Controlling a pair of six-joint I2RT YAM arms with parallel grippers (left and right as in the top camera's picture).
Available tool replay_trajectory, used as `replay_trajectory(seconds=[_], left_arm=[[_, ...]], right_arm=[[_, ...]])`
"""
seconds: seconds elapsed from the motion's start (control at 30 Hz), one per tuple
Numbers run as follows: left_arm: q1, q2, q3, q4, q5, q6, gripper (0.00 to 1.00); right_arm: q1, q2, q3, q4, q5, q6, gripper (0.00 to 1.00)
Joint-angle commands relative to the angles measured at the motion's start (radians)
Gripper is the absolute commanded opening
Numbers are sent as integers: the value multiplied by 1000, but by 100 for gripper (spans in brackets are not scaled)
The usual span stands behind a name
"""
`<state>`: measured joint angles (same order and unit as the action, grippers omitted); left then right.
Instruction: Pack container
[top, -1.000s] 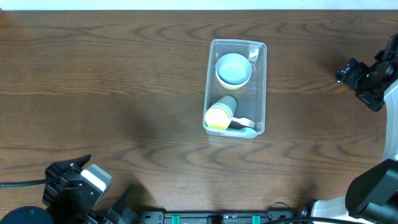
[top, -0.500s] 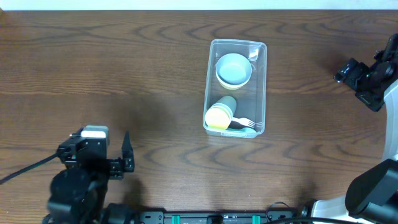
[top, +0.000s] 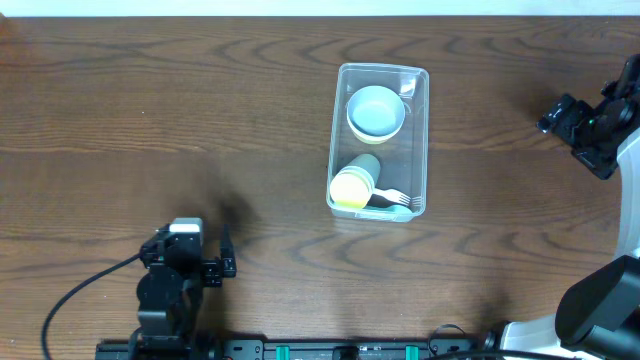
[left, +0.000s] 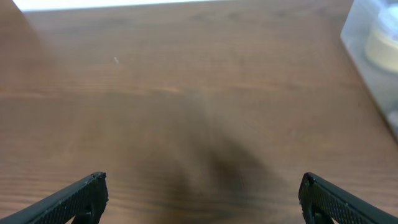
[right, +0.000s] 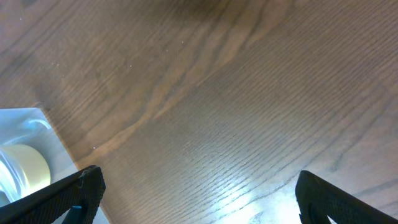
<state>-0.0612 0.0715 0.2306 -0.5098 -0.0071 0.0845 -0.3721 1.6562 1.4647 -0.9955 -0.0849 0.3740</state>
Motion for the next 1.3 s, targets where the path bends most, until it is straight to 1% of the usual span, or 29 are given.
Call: replay_trajectory(seconds=[0.0,0.03,0.17,1.13,1.2,1.27], left_arm=[[17,-64,-81,35,31,-27,98],[20,-71,-100,48,31,-45,98],[35,-70,-103,71,31,-49,98],[39,-66,-103,67,30,-49,98],[39,-66,-103,67,30,-49,98],[39,-66,-103,67,30,-49,98]], right_arm=[[-6,5,1,0,6,-1,99],[-6,5,1,0,6,-1,99],[-6,5,1,0,6,-1,99],[-9,4,0,0,6,-1,99],[-8,-17,-2,0,7,-1,99],[15,-78,-8,0,7,-1,99]])
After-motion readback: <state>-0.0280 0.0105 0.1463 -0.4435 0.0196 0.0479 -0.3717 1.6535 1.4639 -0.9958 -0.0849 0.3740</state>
